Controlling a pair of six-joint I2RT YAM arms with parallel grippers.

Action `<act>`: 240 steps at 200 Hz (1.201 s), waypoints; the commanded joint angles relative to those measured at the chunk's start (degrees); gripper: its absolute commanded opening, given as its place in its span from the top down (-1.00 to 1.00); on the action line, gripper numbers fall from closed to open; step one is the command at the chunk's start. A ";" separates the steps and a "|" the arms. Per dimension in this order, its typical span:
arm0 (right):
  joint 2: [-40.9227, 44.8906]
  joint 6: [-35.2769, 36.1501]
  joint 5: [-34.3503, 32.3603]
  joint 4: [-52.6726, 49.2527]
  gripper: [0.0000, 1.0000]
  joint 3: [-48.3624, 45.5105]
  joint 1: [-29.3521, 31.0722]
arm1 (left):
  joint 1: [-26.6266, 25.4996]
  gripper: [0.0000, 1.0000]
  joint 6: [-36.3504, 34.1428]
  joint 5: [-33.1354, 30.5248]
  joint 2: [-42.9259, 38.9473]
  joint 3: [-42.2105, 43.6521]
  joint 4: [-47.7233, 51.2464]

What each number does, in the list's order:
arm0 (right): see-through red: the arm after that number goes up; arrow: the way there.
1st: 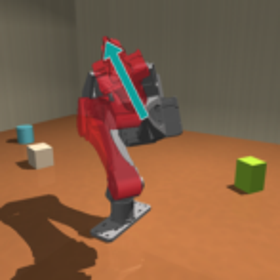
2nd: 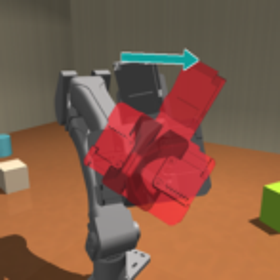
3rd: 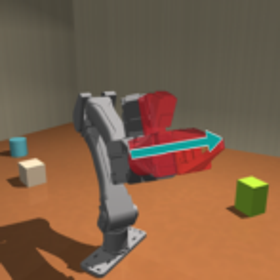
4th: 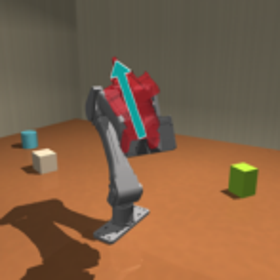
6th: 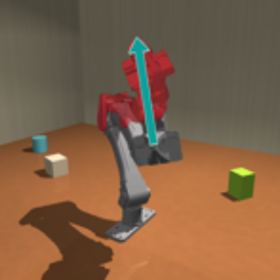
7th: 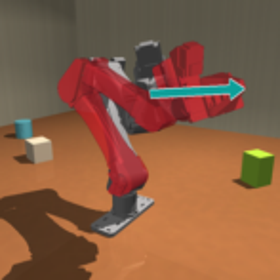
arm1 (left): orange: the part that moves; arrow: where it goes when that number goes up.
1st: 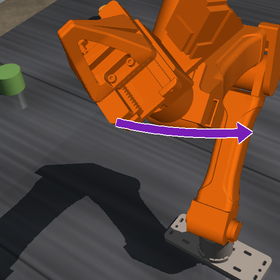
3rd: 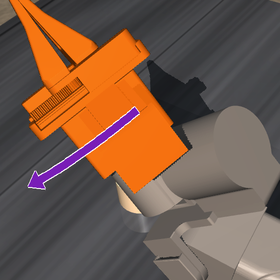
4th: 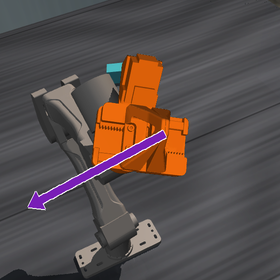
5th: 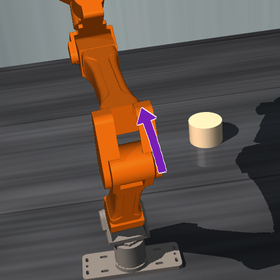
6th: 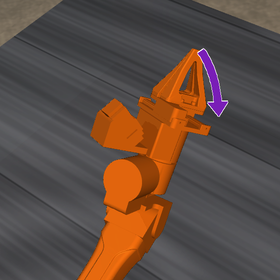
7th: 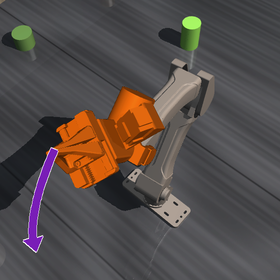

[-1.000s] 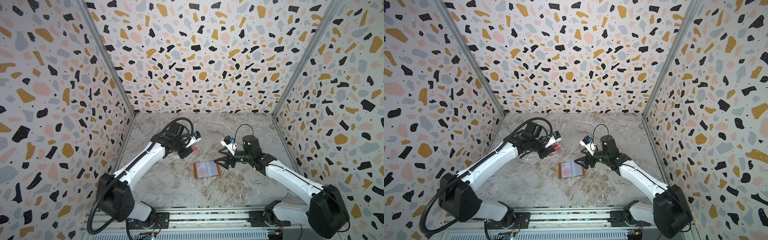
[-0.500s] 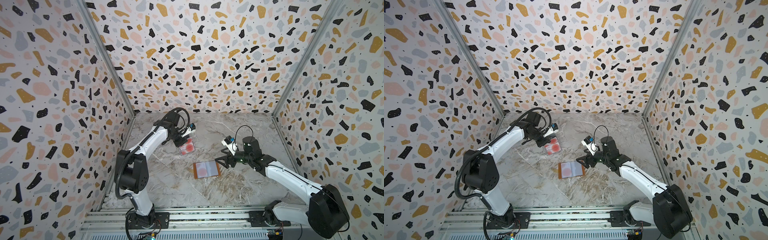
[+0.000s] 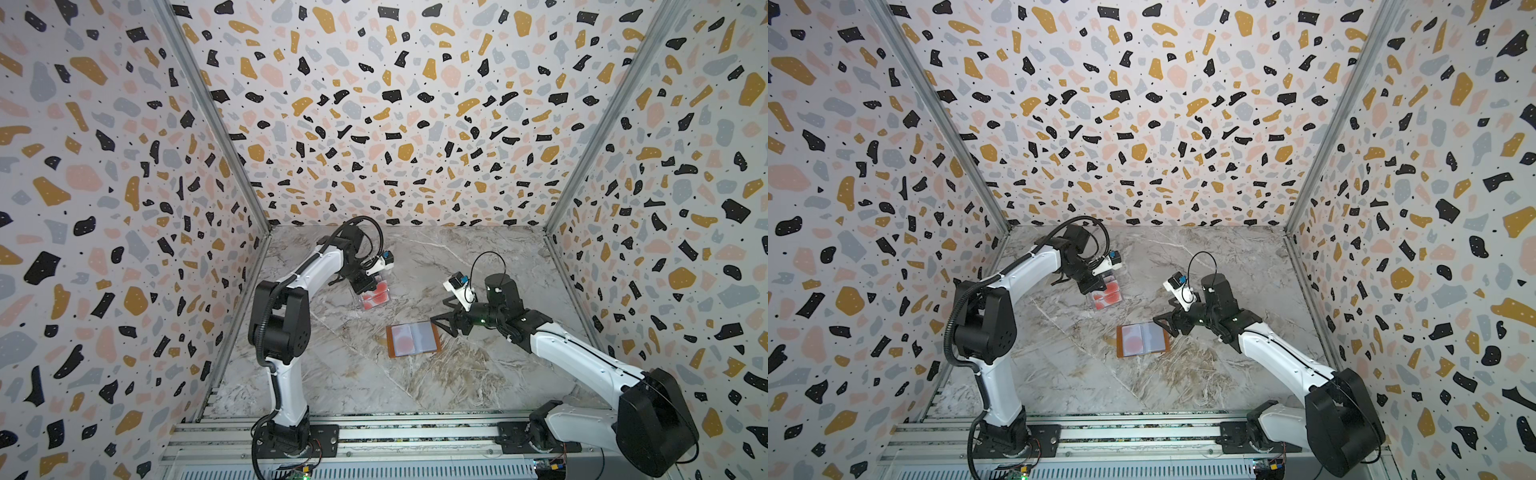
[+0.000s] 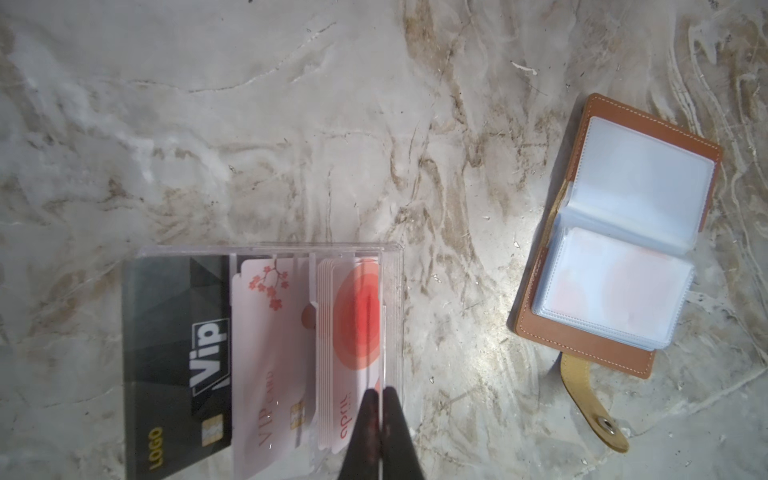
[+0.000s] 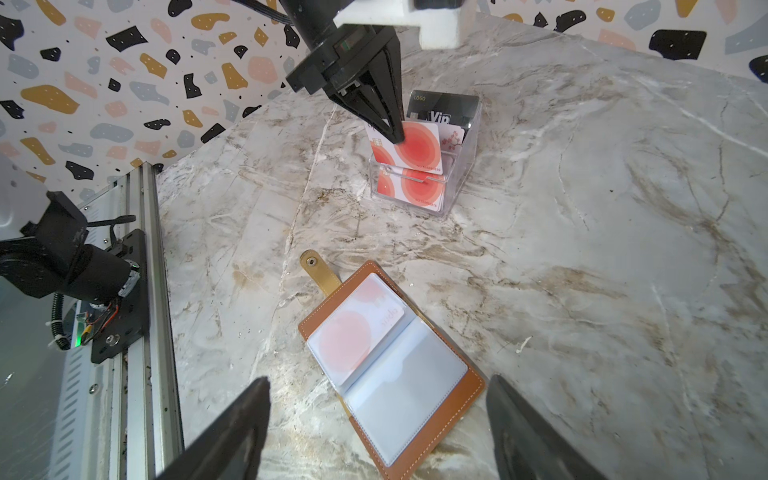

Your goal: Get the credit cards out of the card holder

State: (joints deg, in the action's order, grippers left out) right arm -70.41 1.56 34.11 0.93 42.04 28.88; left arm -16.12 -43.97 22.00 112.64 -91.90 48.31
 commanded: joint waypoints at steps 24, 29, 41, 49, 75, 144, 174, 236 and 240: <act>1.48 0.07 -0.05 0.72 -0.64 -0.38 -0.14 | 0.39 1.00 -1.74 0.21 1.60 -1.71 1.14; 1.50 0.06 -0.08 0.72 -0.64 -0.38 -0.17 | 0.41 1.00 -1.85 0.20 1.77 -1.72 1.08; 1.59 0.07 -0.09 0.71 -0.64 -0.46 -0.15 | 0.41 1.00 -2.00 -0.09 2.12 -1.72 1.16; 1.52 0.08 -0.09 0.74 -0.64 -0.47 -0.18 | 0.50 1.00 -2.20 -0.13 2.28 -1.71 1.16; 1.50 0.12 -0.09 0.81 -0.64 -0.47 -0.15 | 0.57 1.00 -2.23 0.09 2.33 -1.71 1.00; 1.36 0.28 -0.01 0.86 -0.64 -0.47 -0.30 | 0.67 1.00 -3.27 -0.53 0.82 -2.85 0.80; 1.39 0.32 0.07 0.83 -0.64 -0.47 -0.34 | 0.78 1.00 -3.15 -1.46 1.18 -3.06 0.16; 0.83 0.36 0.60 0.98 -0.64 -0.24 -0.74 | 1.01 1.00 -2.00 -3.99 0.06 -2.87 -1.43; 0.83 0.34 0.63 1.00 -0.64 -0.21 -0.74 | 1.00 1.00 -2.00 -3.79 0.03 -2.93 -1.31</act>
State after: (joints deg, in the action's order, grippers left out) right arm -70.41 1.58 34.04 1.32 42.04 28.49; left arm -15.86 -45.84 20.53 114.43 -93.06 49.04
